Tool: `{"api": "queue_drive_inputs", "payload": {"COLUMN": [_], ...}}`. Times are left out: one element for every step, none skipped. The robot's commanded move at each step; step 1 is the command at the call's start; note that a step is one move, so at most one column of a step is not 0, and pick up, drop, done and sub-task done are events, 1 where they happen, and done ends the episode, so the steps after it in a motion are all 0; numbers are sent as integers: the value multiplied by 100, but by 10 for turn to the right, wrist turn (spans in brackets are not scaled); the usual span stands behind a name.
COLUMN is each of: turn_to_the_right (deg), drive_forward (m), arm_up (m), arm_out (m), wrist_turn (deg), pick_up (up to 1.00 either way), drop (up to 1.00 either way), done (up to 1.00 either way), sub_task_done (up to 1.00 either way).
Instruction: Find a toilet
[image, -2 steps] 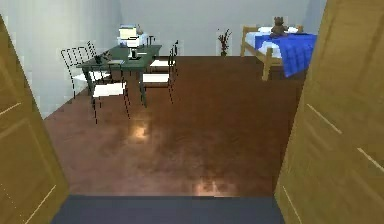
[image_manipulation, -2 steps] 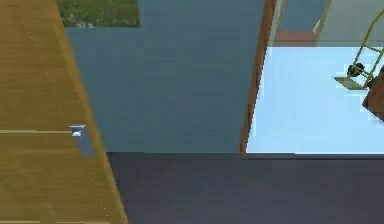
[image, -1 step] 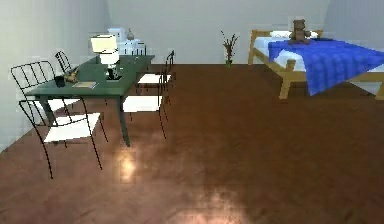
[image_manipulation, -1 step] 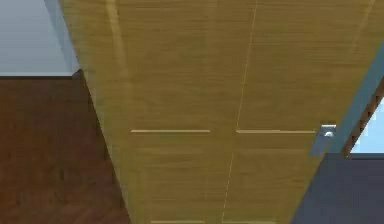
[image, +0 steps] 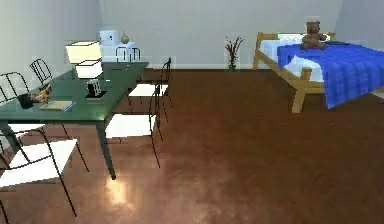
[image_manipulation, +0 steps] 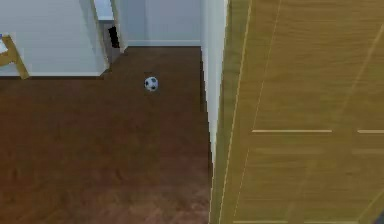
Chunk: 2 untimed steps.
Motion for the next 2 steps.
{"api": "queue_drive_inputs", "payload": {"turn_to_the_right": [330,0], "drive_forward": [0,55], "arm_up": [0,0], "arm_out": [0,0], "wrist_turn": [0,0], "pick_up": [0,0], "drop": [0,0], "done": [0,0], "sub_task_done": [0,0]}}
